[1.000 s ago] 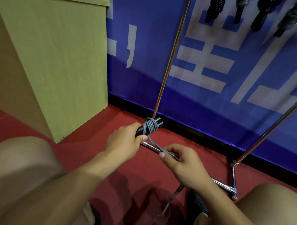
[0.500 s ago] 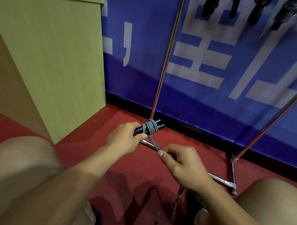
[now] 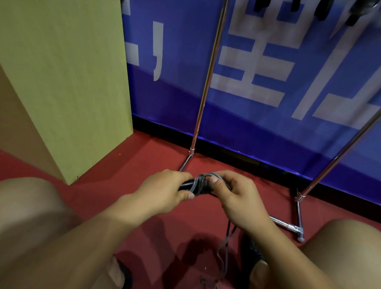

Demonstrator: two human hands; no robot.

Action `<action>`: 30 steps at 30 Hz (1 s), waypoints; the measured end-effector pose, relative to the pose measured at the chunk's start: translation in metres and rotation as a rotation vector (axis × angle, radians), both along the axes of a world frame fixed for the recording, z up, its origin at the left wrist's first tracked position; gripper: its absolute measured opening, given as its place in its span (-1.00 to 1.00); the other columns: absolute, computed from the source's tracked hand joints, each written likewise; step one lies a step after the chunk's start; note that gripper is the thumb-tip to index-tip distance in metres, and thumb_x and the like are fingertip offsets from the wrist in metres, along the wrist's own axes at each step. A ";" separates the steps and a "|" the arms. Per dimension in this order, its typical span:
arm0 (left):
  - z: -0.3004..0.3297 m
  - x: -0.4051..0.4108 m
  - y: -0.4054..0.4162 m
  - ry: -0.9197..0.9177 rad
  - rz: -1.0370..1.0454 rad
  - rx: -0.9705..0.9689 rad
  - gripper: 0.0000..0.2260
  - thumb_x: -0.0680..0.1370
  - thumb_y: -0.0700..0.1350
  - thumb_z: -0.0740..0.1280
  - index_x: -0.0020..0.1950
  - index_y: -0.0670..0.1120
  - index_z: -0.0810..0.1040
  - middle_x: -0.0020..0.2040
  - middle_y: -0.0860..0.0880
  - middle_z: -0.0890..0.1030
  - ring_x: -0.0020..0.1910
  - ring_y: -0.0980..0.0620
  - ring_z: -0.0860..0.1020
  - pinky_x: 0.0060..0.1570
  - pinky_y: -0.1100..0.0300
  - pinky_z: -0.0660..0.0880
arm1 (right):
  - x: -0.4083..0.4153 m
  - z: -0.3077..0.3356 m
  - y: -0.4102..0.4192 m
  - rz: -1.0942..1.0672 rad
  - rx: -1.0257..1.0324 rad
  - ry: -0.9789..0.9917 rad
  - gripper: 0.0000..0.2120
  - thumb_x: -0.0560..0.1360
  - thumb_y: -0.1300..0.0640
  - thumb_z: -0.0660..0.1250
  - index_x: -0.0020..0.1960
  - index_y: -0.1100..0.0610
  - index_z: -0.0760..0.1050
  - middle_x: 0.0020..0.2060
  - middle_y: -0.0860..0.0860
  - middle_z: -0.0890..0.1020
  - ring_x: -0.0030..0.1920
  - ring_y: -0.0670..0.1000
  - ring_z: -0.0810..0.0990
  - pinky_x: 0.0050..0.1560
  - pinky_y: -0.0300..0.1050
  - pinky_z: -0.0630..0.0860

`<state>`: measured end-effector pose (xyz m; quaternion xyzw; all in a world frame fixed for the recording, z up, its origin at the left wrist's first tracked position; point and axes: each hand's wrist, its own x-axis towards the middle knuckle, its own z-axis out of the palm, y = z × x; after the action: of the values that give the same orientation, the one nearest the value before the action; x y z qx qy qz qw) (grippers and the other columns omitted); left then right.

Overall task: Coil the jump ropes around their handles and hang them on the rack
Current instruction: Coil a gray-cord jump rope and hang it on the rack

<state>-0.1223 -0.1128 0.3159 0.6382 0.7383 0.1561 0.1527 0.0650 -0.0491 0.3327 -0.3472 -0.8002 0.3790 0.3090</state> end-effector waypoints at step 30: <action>0.033 0.001 -0.021 -0.953 -0.330 0.095 -0.70 0.58 -0.29 0.35 0.24 0.00 0.55 -0.10 -0.23 0.61 -0.24 0.06 0.58 -0.17 0.24 0.50 | 0.009 0.013 0.022 0.062 -0.077 0.035 -0.76 0.44 0.43 0.35 -0.23 0.10 0.54 -0.44 -0.15 0.59 -0.42 -0.25 0.49 -0.35 -0.39 0.41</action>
<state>-0.1215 -0.1339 0.3488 0.6105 0.4682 0.4370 0.4661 0.0739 -0.0276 0.3454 -0.3273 -0.7899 0.4247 0.2975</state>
